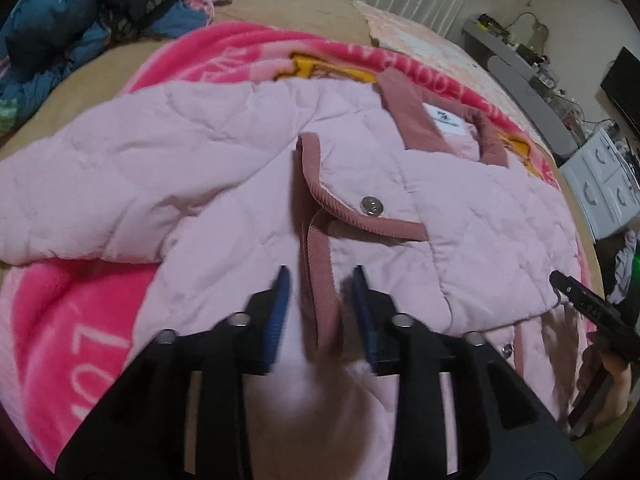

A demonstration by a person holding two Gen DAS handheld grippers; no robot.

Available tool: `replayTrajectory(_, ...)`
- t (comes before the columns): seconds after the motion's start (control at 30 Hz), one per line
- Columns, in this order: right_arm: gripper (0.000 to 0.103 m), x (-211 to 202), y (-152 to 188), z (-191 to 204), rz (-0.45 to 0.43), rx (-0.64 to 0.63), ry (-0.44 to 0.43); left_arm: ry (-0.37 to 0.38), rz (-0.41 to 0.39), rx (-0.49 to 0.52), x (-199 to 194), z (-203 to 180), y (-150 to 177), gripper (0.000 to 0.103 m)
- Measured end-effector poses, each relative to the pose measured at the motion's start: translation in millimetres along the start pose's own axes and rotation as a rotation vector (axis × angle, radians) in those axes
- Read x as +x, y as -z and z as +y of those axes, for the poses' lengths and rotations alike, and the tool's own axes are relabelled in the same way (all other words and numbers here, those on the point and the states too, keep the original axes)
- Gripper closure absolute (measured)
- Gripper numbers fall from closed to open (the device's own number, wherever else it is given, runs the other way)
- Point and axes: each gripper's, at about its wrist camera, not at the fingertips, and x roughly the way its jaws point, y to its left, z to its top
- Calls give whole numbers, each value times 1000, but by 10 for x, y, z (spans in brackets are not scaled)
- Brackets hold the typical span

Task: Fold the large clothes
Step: 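Grasp the jacket front edge with the left gripper and fold it inward, then move the left gripper to the other sleeve cuff and grasp it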

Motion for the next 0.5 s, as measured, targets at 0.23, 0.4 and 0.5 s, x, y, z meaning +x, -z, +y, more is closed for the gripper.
replayTrajectory(0.23,13,-482,30,322,-104,-24,-116,4,-51,6,-364,75,41,21)
replayTrajectory(0.4,9,-709,35,606,-149,-58,-168,-25,-88,-58,-620,366,52,9)
replayTrajectory(0.5,9,-829,27,827,-169,-81,-201,-67,-116,-87,-740,556,62,9)
